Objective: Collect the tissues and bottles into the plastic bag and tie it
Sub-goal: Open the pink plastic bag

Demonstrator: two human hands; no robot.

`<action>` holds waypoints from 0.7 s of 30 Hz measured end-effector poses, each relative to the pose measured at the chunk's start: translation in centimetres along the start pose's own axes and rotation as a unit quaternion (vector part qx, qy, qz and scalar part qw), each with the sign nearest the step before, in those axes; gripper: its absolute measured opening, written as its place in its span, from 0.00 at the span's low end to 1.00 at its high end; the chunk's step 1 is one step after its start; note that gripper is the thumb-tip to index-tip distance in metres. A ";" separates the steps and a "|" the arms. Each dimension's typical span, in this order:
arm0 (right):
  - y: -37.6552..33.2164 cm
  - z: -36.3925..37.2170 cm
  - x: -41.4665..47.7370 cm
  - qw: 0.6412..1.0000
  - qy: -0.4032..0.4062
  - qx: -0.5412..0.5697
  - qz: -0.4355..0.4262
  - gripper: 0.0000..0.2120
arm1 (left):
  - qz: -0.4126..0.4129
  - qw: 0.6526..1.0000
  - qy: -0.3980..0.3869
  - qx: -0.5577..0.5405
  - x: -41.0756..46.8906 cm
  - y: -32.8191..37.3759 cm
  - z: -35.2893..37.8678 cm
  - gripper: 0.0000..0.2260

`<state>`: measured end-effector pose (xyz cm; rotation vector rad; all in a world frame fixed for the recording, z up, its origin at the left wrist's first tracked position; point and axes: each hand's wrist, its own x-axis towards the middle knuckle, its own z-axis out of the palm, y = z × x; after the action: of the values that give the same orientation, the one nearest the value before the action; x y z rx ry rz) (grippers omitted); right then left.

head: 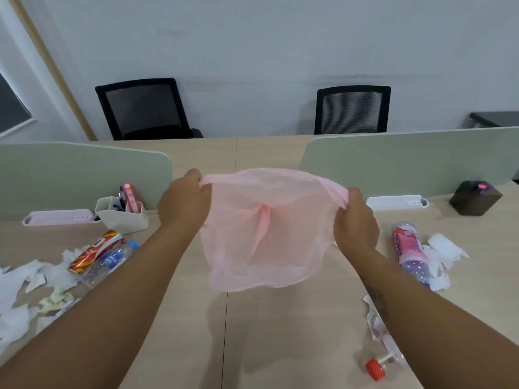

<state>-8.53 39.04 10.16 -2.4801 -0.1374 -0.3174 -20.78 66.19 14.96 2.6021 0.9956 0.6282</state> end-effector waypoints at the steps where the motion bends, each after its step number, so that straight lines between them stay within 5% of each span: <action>1: 0.5 0.5 0.0 0.998 -0.051 -0.028 -0.001 0.09 | 0.041 0.999 -0.022 0.005 -0.4 0.8 0.3 0.08; 4: 2.4 1.4 -0.4 0.979 -0.193 -0.056 0.035 0.12 | 0.051 0.997 -0.057 0.015 -1.9 1.4 2.1 0.07; 8: 2.4 1.2 -1.4 0.987 -0.006 0.156 0.040 0.19 | -0.011 0.989 0.068 -0.132 -3.8 2.5 3.0 0.10; 9: 2.7 1.5 -1.6 0.985 -0.042 0.164 0.023 0.20 | 0.045 0.994 0.023 -0.099 -4.6 2.5 3.8 0.12; 11: 3.9 3.1 -2.6 0.965 -0.252 0.071 0.024 0.18 | 0.125 0.982 -0.141 -0.028 -7.1 1.5 5.7 0.14; 13: 5.4 3.8 -3.8 0.948 -0.318 0.003 0.029 0.15 | 0.052 0.983 -0.173 -0.020 -7.2 -0.1 6.4 0.14; 16: 5.4 2.8 -4.1 0.992 -0.047 0.106 0.051 0.20 | -0.089 0.987 0.003 -0.137 -5.3 -0.4 4.9 0.11; 17: 5.1 2.5 -4.1 0.993 -0.010 0.111 0.038 0.20 | -0.065 0.988 0.033 -0.140 -5.0 0.0 4.3 0.10; 21: 5.1 3.8 -5.1 0.942 -0.332 -0.018 0.043 0.16 | 0.131 0.981 -0.140 -0.030 -6.8 0.8 4.7 0.13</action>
<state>-11.87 37.17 2.96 -2.5216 -0.2972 0.5698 -22.59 60.48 9.22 2.6920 0.5441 0.3271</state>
